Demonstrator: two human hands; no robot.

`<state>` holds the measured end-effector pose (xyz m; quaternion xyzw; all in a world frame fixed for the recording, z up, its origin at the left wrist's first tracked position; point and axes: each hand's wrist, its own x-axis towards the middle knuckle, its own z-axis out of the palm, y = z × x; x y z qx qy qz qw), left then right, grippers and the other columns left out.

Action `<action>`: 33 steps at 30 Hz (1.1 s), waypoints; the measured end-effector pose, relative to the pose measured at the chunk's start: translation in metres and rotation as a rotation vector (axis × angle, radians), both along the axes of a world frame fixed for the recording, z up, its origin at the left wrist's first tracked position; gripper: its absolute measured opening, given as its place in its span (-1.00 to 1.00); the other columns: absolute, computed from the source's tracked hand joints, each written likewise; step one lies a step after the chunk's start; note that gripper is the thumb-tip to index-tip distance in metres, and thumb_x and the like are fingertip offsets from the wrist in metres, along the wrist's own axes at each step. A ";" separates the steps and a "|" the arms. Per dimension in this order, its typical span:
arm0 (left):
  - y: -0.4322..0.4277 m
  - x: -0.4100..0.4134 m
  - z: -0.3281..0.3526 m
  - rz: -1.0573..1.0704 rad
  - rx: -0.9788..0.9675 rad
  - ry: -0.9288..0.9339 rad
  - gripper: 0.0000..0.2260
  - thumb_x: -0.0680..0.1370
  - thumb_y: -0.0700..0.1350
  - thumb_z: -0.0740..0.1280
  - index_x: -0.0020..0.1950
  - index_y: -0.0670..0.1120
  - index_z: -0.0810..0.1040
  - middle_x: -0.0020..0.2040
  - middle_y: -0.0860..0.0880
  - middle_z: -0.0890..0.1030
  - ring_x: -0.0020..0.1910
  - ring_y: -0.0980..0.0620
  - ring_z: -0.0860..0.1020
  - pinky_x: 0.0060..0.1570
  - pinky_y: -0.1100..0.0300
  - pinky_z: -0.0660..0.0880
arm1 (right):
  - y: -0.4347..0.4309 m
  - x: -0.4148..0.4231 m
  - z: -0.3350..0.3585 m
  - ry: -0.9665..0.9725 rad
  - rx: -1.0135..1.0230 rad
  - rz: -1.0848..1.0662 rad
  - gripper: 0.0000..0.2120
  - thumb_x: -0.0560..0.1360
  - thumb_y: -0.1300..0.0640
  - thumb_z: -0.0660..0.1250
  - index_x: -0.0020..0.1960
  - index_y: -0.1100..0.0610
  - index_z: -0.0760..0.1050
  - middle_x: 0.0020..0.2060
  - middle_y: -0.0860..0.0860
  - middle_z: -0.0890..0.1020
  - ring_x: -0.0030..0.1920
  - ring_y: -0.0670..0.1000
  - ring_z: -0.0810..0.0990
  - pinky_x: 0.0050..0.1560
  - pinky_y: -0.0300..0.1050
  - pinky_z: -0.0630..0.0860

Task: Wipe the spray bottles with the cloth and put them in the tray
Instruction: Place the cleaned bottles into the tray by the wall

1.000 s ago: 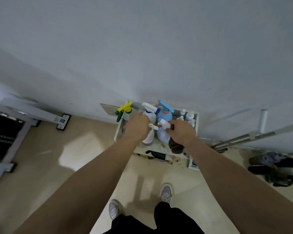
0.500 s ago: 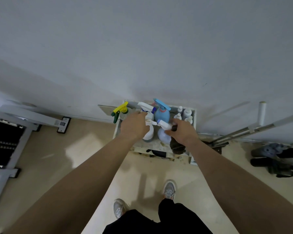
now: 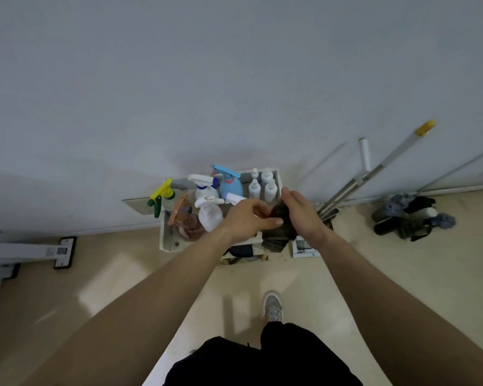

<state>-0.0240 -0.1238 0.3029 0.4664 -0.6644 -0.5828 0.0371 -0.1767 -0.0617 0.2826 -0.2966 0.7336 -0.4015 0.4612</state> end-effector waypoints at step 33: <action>0.005 -0.042 0.010 0.004 0.285 0.153 -0.80 0.62 -0.29 0.22 0.18 -0.10 0.54 0.03 -0.06 0.64 -0.03 -0.01 0.64 -0.11 0.19 0.59 | 0.020 -0.077 0.038 0.085 -0.098 0.337 -0.88 0.55 0.27 0.41 0.00 0.13 0.70 -0.14 0.13 0.74 -0.12 -0.01 0.68 -0.01 -0.10 0.62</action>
